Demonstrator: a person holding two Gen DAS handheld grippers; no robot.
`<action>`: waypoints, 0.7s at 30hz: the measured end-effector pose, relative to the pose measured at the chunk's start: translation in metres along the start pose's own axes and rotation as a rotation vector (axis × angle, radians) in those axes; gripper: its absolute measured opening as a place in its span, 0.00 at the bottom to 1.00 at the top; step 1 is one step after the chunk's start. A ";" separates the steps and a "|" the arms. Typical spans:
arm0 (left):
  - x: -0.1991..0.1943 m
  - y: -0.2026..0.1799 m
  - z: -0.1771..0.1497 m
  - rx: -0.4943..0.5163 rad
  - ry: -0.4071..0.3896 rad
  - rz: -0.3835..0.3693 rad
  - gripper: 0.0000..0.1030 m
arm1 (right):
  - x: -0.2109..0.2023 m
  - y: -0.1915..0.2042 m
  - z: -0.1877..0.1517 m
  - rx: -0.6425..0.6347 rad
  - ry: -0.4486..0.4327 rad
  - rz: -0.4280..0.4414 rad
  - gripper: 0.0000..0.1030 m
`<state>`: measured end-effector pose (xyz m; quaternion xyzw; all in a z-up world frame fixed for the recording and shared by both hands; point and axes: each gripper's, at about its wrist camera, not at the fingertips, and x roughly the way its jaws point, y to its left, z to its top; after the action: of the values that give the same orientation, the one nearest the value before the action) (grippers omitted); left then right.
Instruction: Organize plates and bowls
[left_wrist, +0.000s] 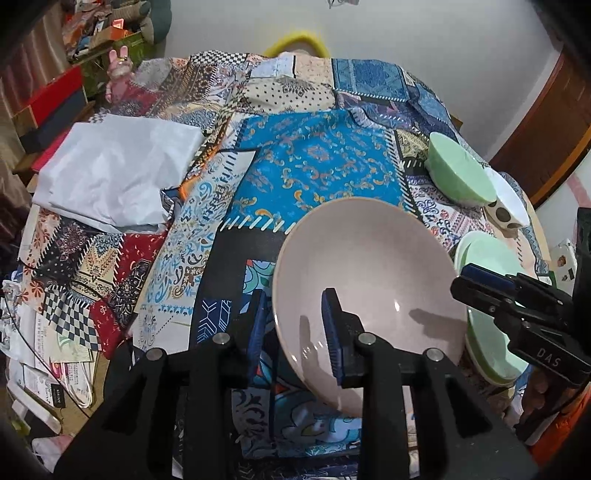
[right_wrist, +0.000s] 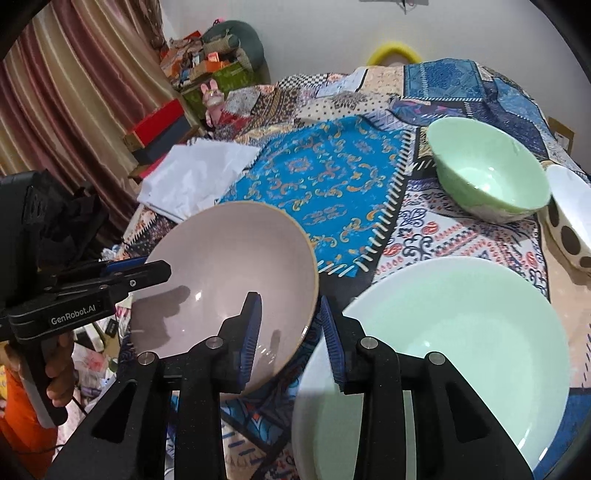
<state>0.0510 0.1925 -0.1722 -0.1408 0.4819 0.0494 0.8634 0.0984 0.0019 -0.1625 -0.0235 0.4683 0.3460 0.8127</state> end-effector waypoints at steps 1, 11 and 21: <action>-0.003 -0.003 0.000 0.004 -0.005 0.003 0.31 | -0.004 -0.001 0.000 0.001 -0.008 0.001 0.30; -0.036 -0.045 0.006 0.064 -0.085 0.023 0.43 | -0.048 -0.017 -0.003 0.014 -0.106 0.012 0.32; -0.058 -0.115 0.022 0.140 -0.164 -0.039 0.57 | -0.104 -0.055 -0.007 0.058 -0.239 -0.032 0.38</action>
<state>0.0636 0.0923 -0.0898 -0.0851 0.4090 0.0102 0.9085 0.0919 -0.0982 -0.1013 0.0340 0.3776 0.3196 0.8684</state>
